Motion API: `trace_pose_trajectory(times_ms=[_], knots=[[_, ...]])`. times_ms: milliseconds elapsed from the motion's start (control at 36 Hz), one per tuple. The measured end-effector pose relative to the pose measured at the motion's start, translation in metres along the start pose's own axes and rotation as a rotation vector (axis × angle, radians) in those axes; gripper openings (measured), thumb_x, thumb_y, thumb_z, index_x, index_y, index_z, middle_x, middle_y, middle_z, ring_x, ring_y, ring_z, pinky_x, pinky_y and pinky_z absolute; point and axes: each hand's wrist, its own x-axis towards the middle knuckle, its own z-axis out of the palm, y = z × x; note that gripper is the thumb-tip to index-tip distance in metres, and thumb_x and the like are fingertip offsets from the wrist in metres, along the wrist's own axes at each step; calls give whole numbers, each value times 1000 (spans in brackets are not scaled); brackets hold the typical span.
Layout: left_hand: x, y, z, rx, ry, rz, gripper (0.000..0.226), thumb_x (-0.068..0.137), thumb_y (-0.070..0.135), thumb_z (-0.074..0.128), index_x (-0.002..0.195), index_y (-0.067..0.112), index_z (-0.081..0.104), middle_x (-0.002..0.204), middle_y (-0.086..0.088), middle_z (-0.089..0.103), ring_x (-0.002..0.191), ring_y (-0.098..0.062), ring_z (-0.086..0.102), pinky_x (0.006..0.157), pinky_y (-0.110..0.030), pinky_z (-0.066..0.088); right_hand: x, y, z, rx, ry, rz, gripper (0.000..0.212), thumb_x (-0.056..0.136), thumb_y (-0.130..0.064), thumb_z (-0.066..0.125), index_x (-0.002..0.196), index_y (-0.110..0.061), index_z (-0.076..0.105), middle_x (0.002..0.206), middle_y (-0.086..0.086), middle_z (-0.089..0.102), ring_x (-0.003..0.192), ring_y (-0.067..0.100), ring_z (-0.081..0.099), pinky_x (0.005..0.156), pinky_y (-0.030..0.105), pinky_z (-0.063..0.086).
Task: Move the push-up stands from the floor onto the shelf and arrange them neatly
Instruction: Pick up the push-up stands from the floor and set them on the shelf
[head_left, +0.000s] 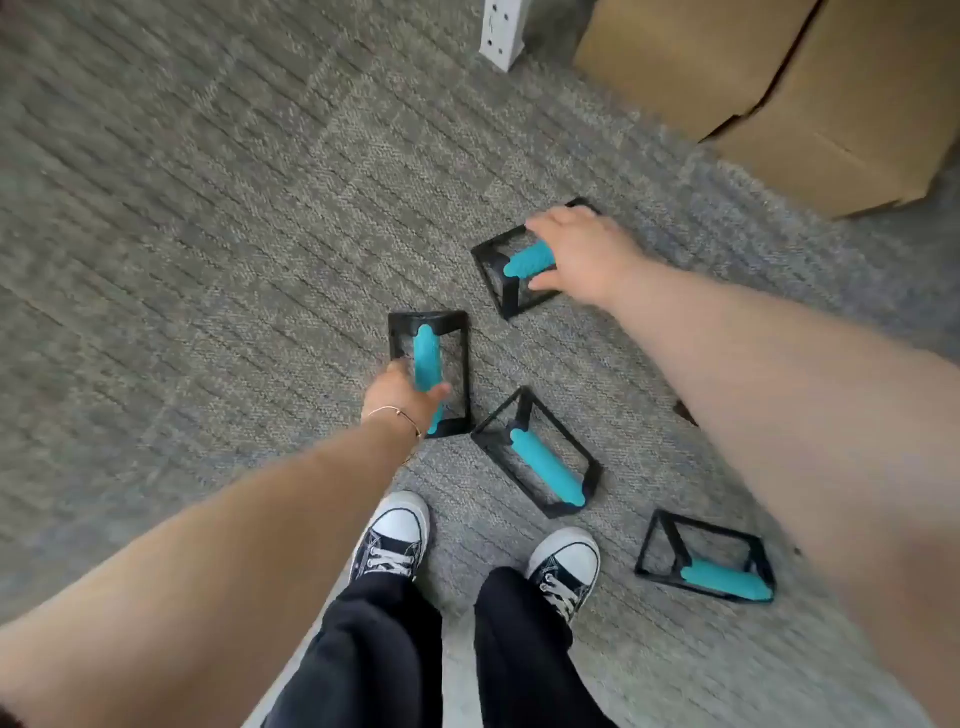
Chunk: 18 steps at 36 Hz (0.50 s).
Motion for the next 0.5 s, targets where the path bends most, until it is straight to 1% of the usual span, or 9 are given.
trace_pose_trajectory(times_ms=[83,139,194,333,417,500], knots=[[15,-3,14,-75,43,5,61,85,46,65,134,13,48,123,-8,64,110,-30,61,93,-37,50,19,10,18,-61,-24,-45,76,83,-40,71,146,-16,36,148,10,41,132,34,39,109,49,35],[21,-7,20,-140,74,-27,60,86,43,65,137,14,48,127,-6,63,114,-28,60,96,-37,48,28,15,29,-102,-41,-58,71,83,-35,72,144,-14,40,144,12,46,129,35,42,108,48,38],[28,-9,26,-196,104,-36,58,86,41,66,135,14,50,126,-5,64,113,-28,61,98,-37,49,36,19,38,-148,-53,-68,65,83,-28,72,139,-13,45,138,13,51,125,36,46,104,46,41],[37,-14,36,-277,129,-37,50,82,40,72,123,16,60,112,-3,70,97,-25,66,88,-38,55,49,25,50,-215,-42,-85,55,82,-11,67,135,-13,51,129,14,58,119,37,52,101,46,45],[39,-16,36,-295,128,-48,53,81,41,72,126,17,58,112,-1,69,96,-24,66,87,-36,56,52,28,52,-252,-6,-111,50,83,-8,65,132,-11,53,125,14,60,115,37,54,98,45,46],[37,-17,33,-268,129,-25,50,82,42,71,124,18,60,111,-1,70,94,-22,66,85,-36,56,48,29,51,-292,39,-150,36,84,-8,63,119,-7,58,113,15,63,107,36,57,88,44,49]])
